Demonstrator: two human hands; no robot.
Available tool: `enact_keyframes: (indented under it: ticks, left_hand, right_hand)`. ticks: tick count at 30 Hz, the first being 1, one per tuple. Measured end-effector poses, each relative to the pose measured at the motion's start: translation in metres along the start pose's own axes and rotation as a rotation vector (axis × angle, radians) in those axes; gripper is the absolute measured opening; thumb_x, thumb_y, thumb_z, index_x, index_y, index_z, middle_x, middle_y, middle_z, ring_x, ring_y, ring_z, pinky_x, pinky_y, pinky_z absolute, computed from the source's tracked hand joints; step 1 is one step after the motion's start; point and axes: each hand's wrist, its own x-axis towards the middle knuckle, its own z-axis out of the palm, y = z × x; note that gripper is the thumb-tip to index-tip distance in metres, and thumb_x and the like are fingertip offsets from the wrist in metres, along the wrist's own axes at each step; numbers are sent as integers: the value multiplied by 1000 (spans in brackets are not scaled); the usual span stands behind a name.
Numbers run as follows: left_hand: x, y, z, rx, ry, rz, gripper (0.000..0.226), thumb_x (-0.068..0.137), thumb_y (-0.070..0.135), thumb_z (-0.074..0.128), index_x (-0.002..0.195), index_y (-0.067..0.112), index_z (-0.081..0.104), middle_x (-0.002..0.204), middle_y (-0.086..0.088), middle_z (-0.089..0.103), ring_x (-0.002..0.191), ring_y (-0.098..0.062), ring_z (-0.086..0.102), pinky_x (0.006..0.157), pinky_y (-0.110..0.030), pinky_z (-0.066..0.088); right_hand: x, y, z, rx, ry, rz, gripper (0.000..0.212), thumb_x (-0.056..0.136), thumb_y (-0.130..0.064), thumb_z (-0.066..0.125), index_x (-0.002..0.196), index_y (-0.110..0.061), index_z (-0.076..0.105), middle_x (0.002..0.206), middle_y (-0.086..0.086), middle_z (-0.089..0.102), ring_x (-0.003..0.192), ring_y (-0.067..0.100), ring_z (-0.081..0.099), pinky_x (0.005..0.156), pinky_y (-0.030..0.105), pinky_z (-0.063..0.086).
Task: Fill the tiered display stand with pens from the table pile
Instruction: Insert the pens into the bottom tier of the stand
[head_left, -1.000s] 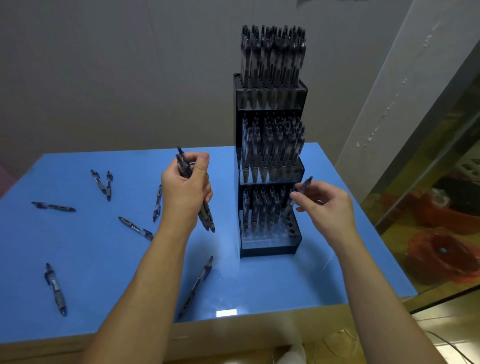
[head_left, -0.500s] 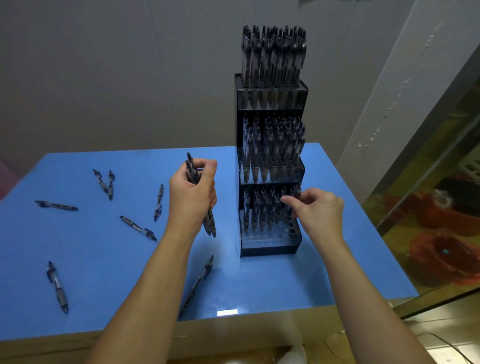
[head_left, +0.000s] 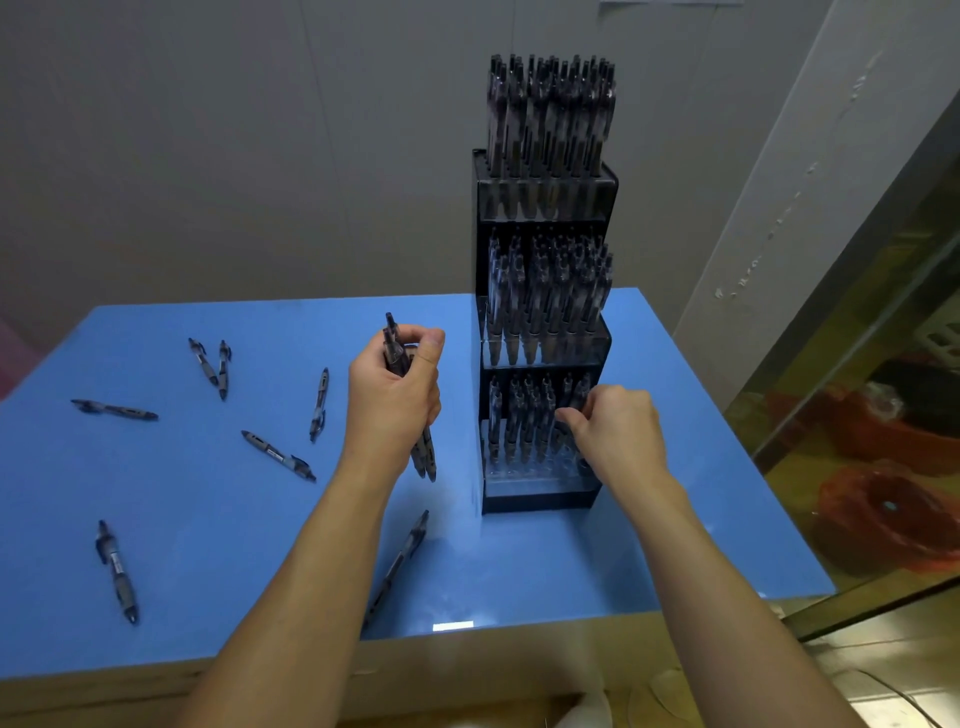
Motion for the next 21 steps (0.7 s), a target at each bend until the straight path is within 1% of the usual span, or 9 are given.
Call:
enact_keyframes:
  ticks: [3, 5, 9, 13, 15, 17, 18, 20, 21]
  left_hand:
    - [-1, 0, 0, -4, -9, 5, 12, 101, 23, 65, 93, 15, 60, 56, -1, 36, 49, -20, 29, 48, -36, 31]
    - [-1, 1, 0, 1, -15, 9, 12, 101, 23, 65, 94, 15, 61, 56, -2, 36, 48, -20, 30, 48, -36, 32]
    - [-2, 3, -1, 22, -28, 17, 11, 101, 22, 65, 94, 14, 60, 56, -2, 37, 48, -21, 32, 49, -36, 33]
    - [-1, 3, -3, 59, -58, 28, 10, 101, 22, 66, 94, 15, 61, 55, -1, 38, 47, -20, 32, 49, -35, 33]
    - [-2, 3, -3, 90, -87, 37, 8, 100, 21, 66, 94, 18, 62, 59, -3, 38, 47, -18, 32, 48, -33, 32]
    - [-2, 0, -2, 156, -117, 53, 8, 100, 23, 67, 93, 24, 64, 61, -4, 38, 48, -19, 34, 47, -32, 33]
    - [-2, -1, -1, 194, -130, 64, 7, 99, 25, 67, 93, 27, 64, 62, -3, 39, 50, -20, 36, 49, -34, 35]
    - [-4, -3, 2, 250, -160, 87, 6, 98, 30, 69, 94, 32, 65, 64, -4, 40, 54, -21, 39, 51, -38, 37]
    - [-5, -4, 4, 270, -179, 90, 6, 97, 31, 68, 94, 33, 64, 65, -4, 41, 56, -22, 39, 53, -39, 37]
  right_hand:
    - [0, -6, 1, -87, -57, 9, 48, 96, -34, 70, 64, -7, 46, 64, 7, 49, 57, 23, 47, 60, 32, 39]
    - [-2, -7, 4, -116, -80, 9, 52, 97, -31, 69, 61, -10, 39, 62, 5, 43, 54, 19, 40, 59, 31, 37]
    - [-3, -9, 2, -145, -103, 13, 47, 96, -30, 70, 64, -9, 43, 62, 4, 43, 56, 23, 41, 60, 31, 38]
    - [-3, -8, -5, -196, -158, 74, 38, 89, -12, 73, 65, -8, 44, 66, 5, 46, 54, 18, 41, 44, 28, 31]
    - [-4, -11, -13, -177, -162, 88, 35, 87, -13, 74, 65, -8, 48, 67, 6, 51, 56, 20, 47, 44, 26, 33]
    - [-9, -22, -30, -21, -168, 30, 29, 86, -22, 80, 68, -10, 62, 66, 4, 61, 59, 18, 58, 52, 25, 44]
    - [-13, -31, -40, 115, -169, -20, 25, 85, -28, 83, 71, -14, 68, 67, 0, 66, 59, 12, 62, 58, 25, 49]
    - [-25, -53, -62, 388, -146, -141, 17, 81, -33, 87, 75, -24, 74, 66, -8, 71, 55, -1, 63, 61, 21, 51]
    - [-29, -63, -69, 495, -129, -202, 14, 79, -32, 88, 77, -25, 76, 66, -9, 72, 55, -2, 64, 60, 20, 52]
